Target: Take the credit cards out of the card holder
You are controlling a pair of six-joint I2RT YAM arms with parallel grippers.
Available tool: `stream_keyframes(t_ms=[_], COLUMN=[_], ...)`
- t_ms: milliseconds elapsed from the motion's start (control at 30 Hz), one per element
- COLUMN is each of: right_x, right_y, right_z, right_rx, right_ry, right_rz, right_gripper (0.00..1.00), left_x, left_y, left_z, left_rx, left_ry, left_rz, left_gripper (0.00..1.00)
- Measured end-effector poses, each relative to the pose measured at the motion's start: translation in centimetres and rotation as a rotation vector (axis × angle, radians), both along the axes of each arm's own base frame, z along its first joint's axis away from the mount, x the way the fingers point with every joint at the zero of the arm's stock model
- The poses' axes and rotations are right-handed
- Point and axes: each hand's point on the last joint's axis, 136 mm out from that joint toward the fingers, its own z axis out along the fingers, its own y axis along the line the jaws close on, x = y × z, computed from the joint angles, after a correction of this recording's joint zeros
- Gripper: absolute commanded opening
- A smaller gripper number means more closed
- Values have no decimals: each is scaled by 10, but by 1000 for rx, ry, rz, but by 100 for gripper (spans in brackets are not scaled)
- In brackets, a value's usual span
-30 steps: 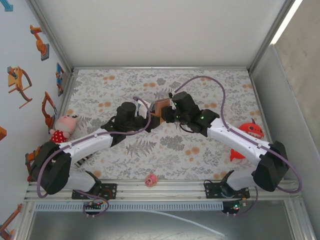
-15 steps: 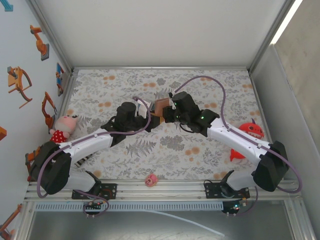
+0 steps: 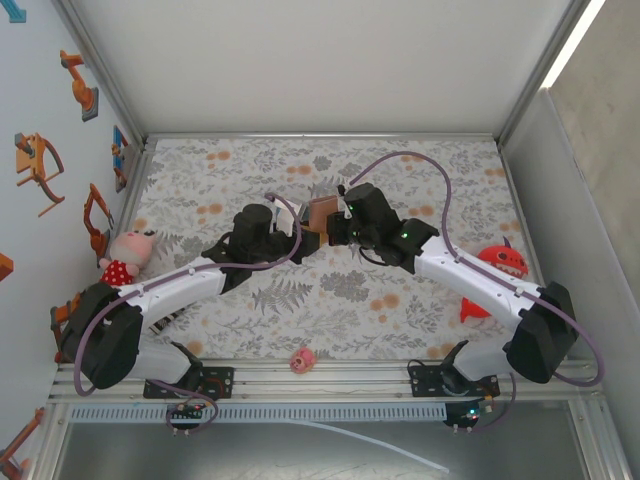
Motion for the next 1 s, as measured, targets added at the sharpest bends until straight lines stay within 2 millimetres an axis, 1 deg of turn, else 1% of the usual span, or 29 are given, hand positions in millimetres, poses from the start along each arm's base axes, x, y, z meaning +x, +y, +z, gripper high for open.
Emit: stream_keyframes(t_ms=[500, 733, 1000], right_x=[-2, -3, -4], right_y=[-2, -3, -4], right_z=[3, 4, 6], right_rx=[5, 10, 17], right_ry=[-8, -11, -17], right_rz=[-3, -2, -1], right_gripper=[6, 0, 0], left_x=[0, 0, 0], left_y=[-1, -1, -1], left_z=[2, 3, 4], left_rx=[-6, -7, -9], left_ry=[-7, -8, -9], left_rz=[-1, -2, -3], left_gripper=[5, 3, 2])
